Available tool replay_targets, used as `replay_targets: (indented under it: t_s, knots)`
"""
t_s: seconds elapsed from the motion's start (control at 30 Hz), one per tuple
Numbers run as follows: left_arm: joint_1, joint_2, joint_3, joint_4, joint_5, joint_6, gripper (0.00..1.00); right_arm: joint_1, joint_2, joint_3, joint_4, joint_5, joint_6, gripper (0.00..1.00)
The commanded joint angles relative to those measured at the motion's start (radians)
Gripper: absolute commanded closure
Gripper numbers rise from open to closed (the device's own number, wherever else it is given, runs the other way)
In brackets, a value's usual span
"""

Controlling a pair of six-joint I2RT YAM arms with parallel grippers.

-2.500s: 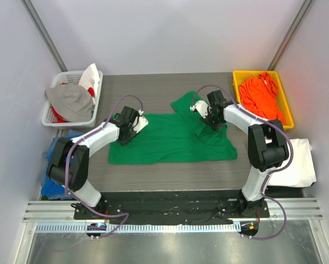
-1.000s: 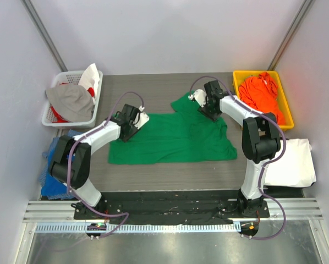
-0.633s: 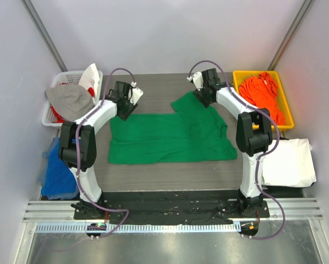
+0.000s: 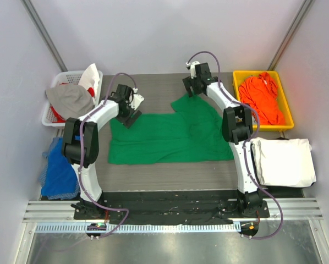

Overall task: Fold and stack the t-shirts
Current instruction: Fold the tshirt

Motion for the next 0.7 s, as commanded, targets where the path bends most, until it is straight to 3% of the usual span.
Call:
replay_targets:
  t_s: [0.0, 0.27, 0.37, 0.4, 0.5, 0.67]
  knots:
    - [0.007, 0.004, 0.051, 0.000, -0.003, 0.003, 0.18, -0.006, 0.014, 0.057, 0.068, -0.029, 0.089, 0.14]
    - [0.007, 0.010, 0.066, -0.026, -0.017, 0.015, 0.18, -0.020, 0.028, 0.045, 0.091, -0.050, 0.129, 0.28]
    - [0.007, 0.008, 0.061, -0.026, -0.025, 0.019, 0.18, -0.021, 0.031, 0.040, 0.094, -0.060, 0.131, 0.40]
    - [0.007, 0.007, 0.061, -0.027, -0.025, 0.017, 0.18, -0.023, 0.034, 0.042, 0.096, -0.066, 0.134, 0.52]
    - [0.008, 0.005, 0.058, -0.029, -0.030, 0.022, 0.18, -0.021, 0.041, 0.043, 0.096, -0.067, 0.142, 0.64]
    - [0.008, -0.002, 0.054, -0.027, -0.033, 0.023, 0.19, -0.024, 0.048, 0.027, 0.096, -0.099, 0.155, 0.62]
